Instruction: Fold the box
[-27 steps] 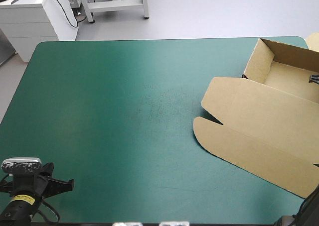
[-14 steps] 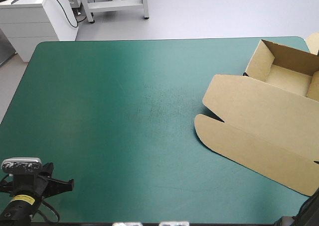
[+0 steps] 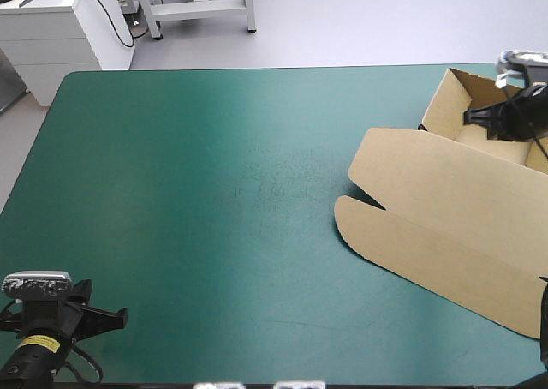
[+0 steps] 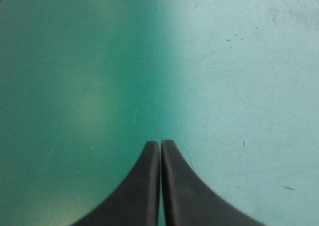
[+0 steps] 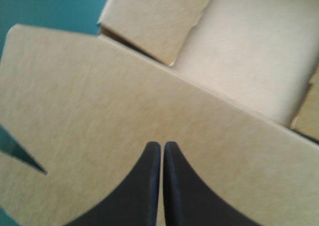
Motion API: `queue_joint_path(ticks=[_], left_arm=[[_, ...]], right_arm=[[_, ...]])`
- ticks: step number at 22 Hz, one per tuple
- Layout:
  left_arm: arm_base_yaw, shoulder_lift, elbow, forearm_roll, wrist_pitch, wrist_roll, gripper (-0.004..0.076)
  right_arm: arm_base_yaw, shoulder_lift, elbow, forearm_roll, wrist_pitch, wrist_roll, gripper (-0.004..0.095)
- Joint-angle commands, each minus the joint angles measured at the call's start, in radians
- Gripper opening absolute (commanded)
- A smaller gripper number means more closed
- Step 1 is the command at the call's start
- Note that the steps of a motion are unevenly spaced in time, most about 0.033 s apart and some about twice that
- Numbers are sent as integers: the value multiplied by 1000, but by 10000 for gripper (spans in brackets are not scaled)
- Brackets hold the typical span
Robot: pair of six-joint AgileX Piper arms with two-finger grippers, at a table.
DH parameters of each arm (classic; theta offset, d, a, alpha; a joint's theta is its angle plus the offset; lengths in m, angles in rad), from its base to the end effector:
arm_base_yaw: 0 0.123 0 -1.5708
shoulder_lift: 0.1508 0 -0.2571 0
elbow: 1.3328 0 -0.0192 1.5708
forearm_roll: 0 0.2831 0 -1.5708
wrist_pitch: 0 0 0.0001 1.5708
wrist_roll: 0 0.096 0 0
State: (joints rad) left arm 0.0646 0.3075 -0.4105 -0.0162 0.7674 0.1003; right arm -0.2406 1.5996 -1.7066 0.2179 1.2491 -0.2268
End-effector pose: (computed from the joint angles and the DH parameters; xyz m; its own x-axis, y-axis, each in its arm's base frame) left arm 0.1240 0.0069 0.2567 -0.5472 0.0533 -0.8353 -0.0067 0.9977 0.0681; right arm 0.3610 -0.0683 0.3680 -0.8519 0.0515 -0.5212 0.0006 0.9952 0.0974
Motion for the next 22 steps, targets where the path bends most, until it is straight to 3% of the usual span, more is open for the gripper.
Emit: queue_joint_path(ticks=[1,8,15,22], left_arm=[[-2,9,-25,-2,-61,-10,-8],[-2,9,-25,-2,-64,-22,-8],[-2,2,-21,-29,-110,-17,-8],[-2,-107,-17,-52,-115,26,-8]], right_arm=[[75,-104,93,24,-3,-29,-6],[246,-416,463,22,-168,-74,-6],[246,-778,773,31,-412,-82,-6],[246,-926,923,16,-511,-117,-21]])
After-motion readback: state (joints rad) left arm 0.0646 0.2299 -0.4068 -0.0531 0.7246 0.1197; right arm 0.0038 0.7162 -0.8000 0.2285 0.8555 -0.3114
